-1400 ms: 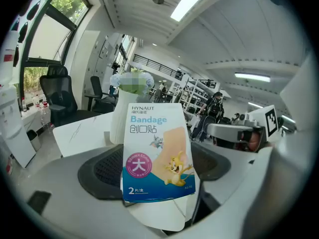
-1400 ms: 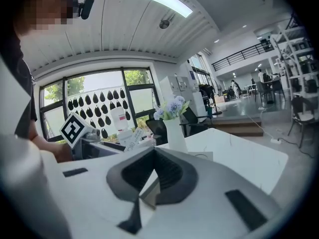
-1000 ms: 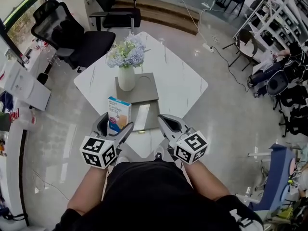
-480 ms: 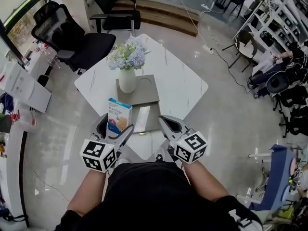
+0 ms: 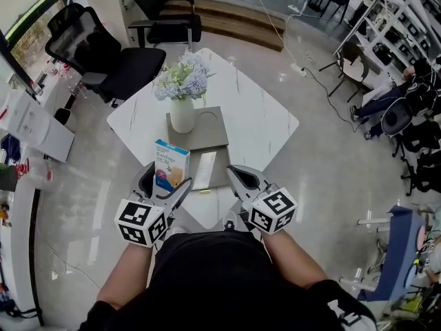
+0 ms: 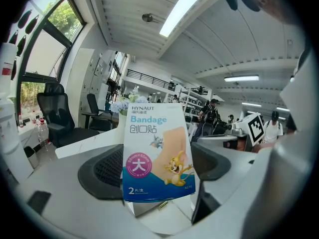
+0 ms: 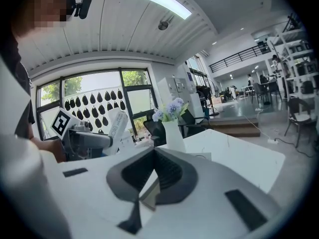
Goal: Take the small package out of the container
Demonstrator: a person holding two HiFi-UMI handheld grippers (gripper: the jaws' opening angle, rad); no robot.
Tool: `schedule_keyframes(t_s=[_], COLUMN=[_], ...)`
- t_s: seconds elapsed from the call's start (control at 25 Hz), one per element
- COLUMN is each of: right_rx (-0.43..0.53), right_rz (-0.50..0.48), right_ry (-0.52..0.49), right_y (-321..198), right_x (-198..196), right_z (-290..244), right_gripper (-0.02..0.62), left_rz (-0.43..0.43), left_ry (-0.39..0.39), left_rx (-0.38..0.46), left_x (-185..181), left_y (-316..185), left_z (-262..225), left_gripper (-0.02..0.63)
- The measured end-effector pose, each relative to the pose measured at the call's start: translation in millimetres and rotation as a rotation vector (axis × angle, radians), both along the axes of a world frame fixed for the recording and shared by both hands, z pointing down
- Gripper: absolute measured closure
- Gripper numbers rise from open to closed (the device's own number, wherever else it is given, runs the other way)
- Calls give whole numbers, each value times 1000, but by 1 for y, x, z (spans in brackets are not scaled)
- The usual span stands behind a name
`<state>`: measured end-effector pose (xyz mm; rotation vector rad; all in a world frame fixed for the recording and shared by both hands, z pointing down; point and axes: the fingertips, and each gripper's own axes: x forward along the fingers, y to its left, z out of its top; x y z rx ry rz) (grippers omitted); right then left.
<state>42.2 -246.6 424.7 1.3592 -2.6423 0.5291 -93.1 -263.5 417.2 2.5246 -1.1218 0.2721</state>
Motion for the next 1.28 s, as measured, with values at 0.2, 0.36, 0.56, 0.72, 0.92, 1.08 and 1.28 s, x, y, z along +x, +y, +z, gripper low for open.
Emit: schedule_keyframes(t_s=[0.2, 0.36, 0.56, 0.72, 0.92, 1.08, 1.28], right_rx=[3, 5, 4, 0, -18, -23, -20], right_rz=[-3, -4, -7, -8, -20, -26, -38], right_ry=[6, 8, 13, 11, 14, 15, 17], right_y=[0, 0, -2, -3, -1, -1, -5], right_x=[-2, -3, -5, -6, -9, -10, -11], right_z=[-1, 0, 0, 0, 5, 6, 9], right_gripper=[597, 597, 597, 597, 597, 597, 597], left_rz=[1, 3, 2, 0, -4, -5, -28], left_ry=[-1, -5, -8, -13, -22, -37, -52], left_rx=[3, 2, -1, -3, -17, -35, -67], left_x=[-1, 0, -1, -3, -3, 0, 0], left_y=[0, 0, -2, -3, -6, -5, -11], left_z=[-2, -1, 2, 3, 8, 14, 24], left_gripper=[183, 183, 183, 183, 183, 183, 183])
